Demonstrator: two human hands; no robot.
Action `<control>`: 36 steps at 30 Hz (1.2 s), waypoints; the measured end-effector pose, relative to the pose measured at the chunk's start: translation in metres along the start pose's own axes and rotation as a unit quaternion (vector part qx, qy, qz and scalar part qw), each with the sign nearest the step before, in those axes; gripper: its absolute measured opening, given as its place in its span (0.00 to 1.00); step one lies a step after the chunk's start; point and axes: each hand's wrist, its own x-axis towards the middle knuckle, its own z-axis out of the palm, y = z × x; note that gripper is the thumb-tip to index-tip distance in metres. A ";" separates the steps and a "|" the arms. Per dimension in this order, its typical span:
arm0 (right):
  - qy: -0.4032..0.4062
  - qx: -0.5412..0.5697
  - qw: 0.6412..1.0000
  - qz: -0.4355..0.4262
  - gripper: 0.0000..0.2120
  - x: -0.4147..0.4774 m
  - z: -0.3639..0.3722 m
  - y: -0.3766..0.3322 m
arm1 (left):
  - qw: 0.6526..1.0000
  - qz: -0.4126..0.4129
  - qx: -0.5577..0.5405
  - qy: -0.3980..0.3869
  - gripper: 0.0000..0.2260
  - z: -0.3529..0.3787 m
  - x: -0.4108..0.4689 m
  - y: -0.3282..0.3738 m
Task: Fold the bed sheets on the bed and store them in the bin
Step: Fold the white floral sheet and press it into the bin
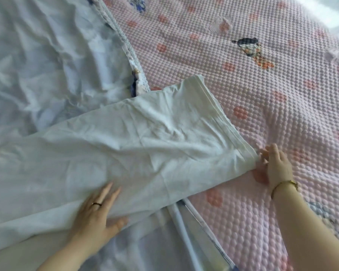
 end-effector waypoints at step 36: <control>-0.292 -0.512 0.611 -0.528 0.43 -0.214 0.211 0.019 | 0.955 -0.130 0.132 0.232 0.24 -0.013 -0.102 -0.122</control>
